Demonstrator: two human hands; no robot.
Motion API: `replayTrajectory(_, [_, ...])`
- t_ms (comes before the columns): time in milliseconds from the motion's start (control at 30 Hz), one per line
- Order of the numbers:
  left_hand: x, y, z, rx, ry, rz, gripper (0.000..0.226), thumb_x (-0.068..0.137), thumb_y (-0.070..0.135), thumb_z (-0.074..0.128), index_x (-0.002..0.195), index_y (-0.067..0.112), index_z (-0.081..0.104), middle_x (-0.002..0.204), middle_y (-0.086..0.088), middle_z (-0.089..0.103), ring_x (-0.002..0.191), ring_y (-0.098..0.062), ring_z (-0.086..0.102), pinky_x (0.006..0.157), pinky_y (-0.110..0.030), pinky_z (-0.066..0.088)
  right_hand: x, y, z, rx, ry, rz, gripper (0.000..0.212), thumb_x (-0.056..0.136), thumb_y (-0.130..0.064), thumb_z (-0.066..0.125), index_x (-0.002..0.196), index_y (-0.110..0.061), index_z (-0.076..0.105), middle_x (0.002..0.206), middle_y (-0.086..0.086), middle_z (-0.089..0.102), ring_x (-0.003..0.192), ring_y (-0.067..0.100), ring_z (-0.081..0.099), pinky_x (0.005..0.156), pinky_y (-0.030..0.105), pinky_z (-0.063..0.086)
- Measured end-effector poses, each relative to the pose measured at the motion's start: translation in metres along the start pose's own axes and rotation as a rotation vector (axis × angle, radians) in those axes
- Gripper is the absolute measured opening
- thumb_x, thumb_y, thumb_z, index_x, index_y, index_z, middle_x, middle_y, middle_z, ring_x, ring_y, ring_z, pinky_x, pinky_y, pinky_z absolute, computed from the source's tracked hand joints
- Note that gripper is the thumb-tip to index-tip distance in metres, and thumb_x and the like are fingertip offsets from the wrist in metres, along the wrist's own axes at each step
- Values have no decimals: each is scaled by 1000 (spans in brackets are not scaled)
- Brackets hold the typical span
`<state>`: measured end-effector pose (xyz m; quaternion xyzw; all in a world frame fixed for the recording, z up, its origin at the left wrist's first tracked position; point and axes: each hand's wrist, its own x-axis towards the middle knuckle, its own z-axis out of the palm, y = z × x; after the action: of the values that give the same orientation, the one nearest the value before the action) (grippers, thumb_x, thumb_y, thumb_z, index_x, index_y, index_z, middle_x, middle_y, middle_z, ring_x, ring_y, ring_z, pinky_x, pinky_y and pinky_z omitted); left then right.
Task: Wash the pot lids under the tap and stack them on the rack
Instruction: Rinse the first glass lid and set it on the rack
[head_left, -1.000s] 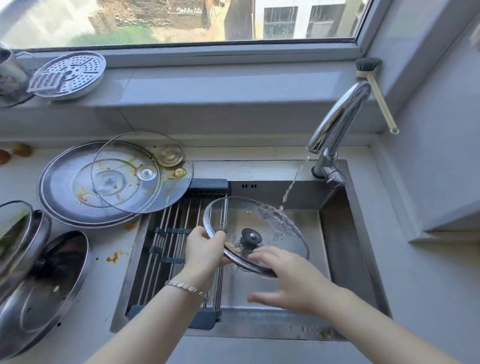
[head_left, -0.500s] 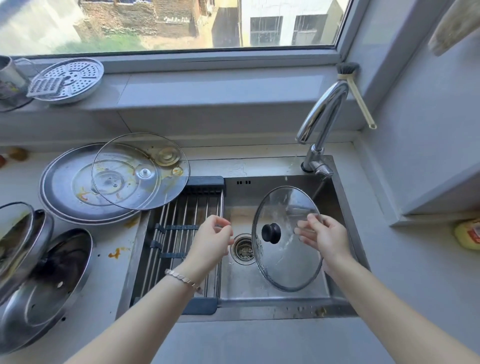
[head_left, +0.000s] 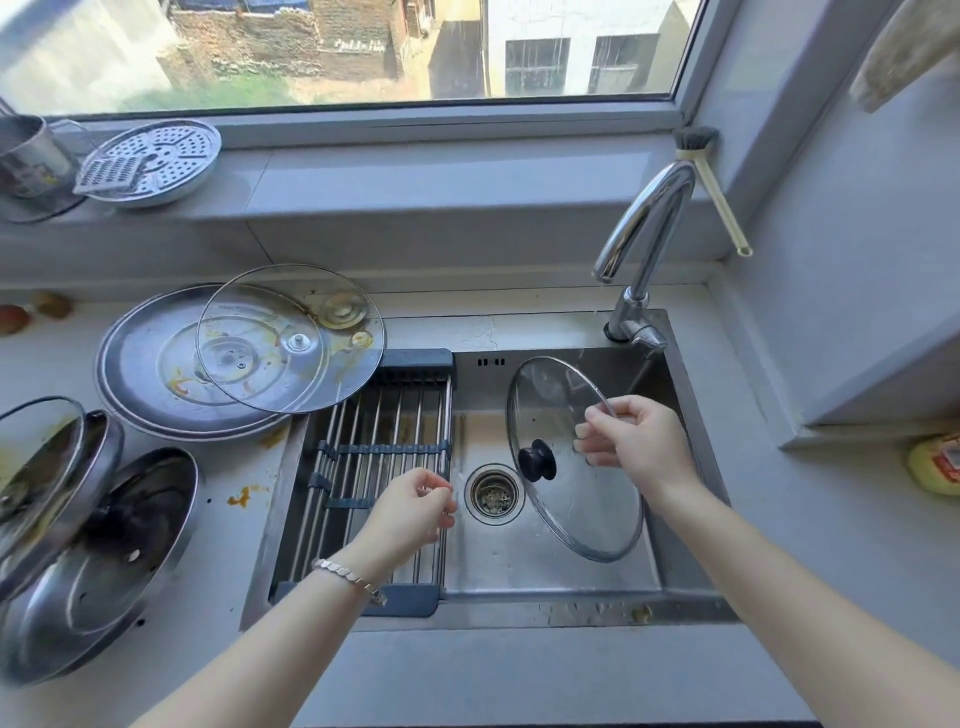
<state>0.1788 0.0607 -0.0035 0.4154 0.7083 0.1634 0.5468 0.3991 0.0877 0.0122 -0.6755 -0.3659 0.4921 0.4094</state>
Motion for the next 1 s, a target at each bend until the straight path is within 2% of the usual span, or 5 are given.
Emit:
replayTrajectory(300, [3,-9,-22,-1,23,9,13,93,12,45,90,15,57,93,-8,67,87,-19,65,77,-33,53,0,13,10,-31,163,23,16,92,-12,54,85,-2,63,70,10,66,61,20,66,52,25,55])
replayTrajectory(467, [13,-36,-42,-37,67,-66,15,94,10,43,89,13,57,90,-8,65,80,-17,64,65,-26,51,-11,3,35,-38,190,-142,18,92,-13,55,75,-18,60,66,5,66,58,19,64,58,27,57])
replayTrajectory(700, [28,-74,-77,-108,143,-138,20,94,7,41,82,13,55,89,-12,64,78,-19,63,64,-28,51,20,11,87,619,165,244,17,96,-12,47,82,-6,55,51,3,66,47,15,66,47,23,55])
replayTrajectory(900, [46,-87,-103,-143,133,-155,20,95,6,40,83,13,55,89,-9,63,76,-15,63,67,-28,50,56,59,164,636,155,435,8,96,-11,49,104,-8,49,46,5,65,42,14,64,46,24,56])
replayTrajectory(1000, [56,-92,-114,-119,118,-151,18,94,8,41,85,15,56,92,-9,66,83,-19,65,79,-39,53,68,75,188,636,171,470,2,96,-12,49,96,-10,50,46,4,65,42,13,64,45,24,55])
